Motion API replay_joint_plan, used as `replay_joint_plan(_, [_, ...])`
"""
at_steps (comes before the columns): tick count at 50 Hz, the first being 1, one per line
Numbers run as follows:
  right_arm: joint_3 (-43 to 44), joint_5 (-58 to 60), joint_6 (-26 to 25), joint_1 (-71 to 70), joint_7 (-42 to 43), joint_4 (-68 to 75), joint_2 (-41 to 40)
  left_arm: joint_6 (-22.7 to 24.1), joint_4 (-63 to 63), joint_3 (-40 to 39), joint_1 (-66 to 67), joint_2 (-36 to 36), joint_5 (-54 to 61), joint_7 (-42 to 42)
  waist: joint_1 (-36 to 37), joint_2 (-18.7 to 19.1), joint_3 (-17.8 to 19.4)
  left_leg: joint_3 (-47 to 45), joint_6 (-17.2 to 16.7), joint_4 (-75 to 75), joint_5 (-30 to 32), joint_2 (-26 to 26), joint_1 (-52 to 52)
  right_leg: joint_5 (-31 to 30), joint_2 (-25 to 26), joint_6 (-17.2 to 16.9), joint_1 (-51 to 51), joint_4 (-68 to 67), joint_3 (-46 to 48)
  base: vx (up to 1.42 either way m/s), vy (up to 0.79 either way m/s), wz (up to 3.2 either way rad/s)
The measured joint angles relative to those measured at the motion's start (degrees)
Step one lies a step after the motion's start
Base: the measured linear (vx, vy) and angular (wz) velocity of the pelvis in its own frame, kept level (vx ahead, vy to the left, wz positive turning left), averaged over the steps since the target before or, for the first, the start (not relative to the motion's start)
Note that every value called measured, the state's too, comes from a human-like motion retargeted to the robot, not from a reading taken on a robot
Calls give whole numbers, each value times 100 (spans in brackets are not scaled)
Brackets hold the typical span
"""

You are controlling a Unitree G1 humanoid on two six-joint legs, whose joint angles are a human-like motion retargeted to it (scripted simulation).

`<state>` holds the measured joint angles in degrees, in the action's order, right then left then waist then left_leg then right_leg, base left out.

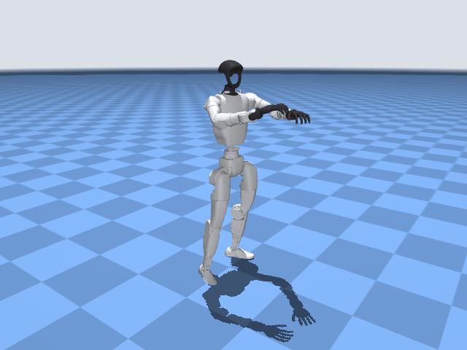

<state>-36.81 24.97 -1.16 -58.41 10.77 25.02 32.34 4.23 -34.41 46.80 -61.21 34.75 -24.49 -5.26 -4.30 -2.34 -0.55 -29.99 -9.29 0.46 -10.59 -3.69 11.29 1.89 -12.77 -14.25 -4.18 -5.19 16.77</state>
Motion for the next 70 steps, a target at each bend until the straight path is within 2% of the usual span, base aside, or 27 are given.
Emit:
replay_joint_plan(10, [-170, 24, -23, -317, 113, -121, 291, -2, -262, 22, 119, -487, 30, -12, -311, 73, -60, -80, -23, 24, -12, -18, -13, 27, 19, 44, 56, -14, -81, 0, 0, 0])
replay_joint_plan(25, [-206, 170, -1, 318, -146, 895, -89, 7, 99, -25, -980, -649, -222, -399, -362, 164, -131, -223, -32, 56, -30, -62, 0, 47, 71, 16, 141, -54, -221, 0, 0, 0])
replay_joint_plan(40, [-198, 173, -35, -420, 149, 118, 521, 83, -57, 302, -399, -1187, -124, -86, -548, 216, -127, -234, -60, 70, -20, -68, 22, 99, 69, 52, 127, -77, -233, 0, 0, 0])
replay_joint_plan(55, [-352, 429, 62, 248, -373, 1035, 255, 60, 324, -145, -1023, -704, -276, -495, -396, 195, -212, -186, -74, 60, 1, -94, 18, 106, 89, 31, 108, -85, -173, 0, 0, 0])
replay_joint_plan(70, [-227, 176, -14, -489, 129, 93, 527, 131, 7, 92, -173, -541, -56, -68, -59, -2, -212, -11, -55, 52, 23, -72, -20, 104, 48, 46, 22, -49, -3, 0, 0, 0])
